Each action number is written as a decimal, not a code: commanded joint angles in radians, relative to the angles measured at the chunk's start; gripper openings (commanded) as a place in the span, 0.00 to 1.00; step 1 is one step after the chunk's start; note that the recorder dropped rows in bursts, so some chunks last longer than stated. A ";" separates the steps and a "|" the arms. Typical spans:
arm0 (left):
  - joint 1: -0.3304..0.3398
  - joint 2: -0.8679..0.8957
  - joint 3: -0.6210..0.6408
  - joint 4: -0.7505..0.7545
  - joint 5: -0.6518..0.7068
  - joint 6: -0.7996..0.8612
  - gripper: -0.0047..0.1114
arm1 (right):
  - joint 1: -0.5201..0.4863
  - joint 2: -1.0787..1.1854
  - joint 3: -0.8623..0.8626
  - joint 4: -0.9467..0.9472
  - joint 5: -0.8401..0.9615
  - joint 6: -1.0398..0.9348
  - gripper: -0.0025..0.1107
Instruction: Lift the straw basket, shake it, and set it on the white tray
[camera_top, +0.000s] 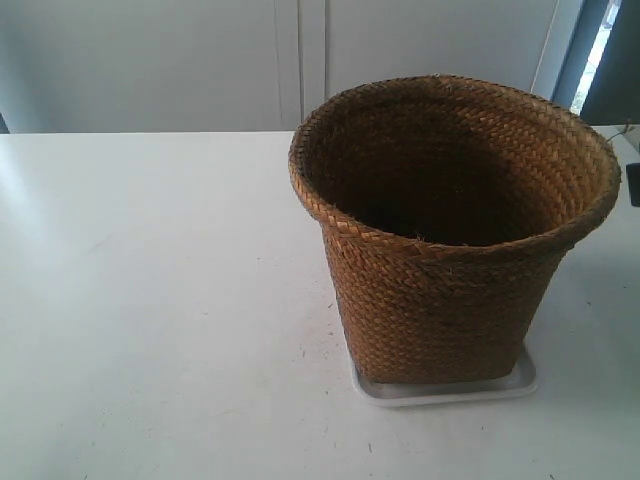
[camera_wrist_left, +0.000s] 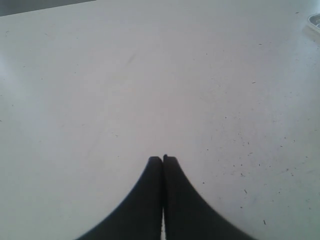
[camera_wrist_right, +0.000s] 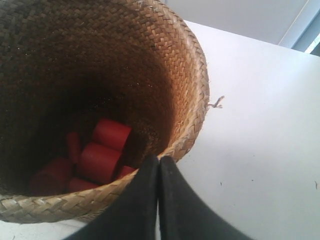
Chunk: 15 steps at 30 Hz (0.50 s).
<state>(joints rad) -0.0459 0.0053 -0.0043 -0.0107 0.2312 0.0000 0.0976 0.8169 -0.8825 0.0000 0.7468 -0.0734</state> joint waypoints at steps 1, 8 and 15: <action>0.004 -0.005 0.004 -0.003 0.004 0.000 0.04 | -0.009 -0.008 0.008 0.000 -0.011 0.002 0.02; 0.004 -0.005 0.004 -0.003 0.004 0.000 0.04 | -0.009 -0.021 0.010 -0.005 -0.017 -0.008 0.02; 0.004 -0.005 0.004 -0.003 0.004 0.000 0.04 | -0.009 -0.251 0.145 -0.055 -0.080 -0.012 0.02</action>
<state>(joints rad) -0.0459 0.0053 -0.0043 -0.0107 0.2330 0.0000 0.0976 0.6683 -0.8042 -0.0386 0.7191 -0.0751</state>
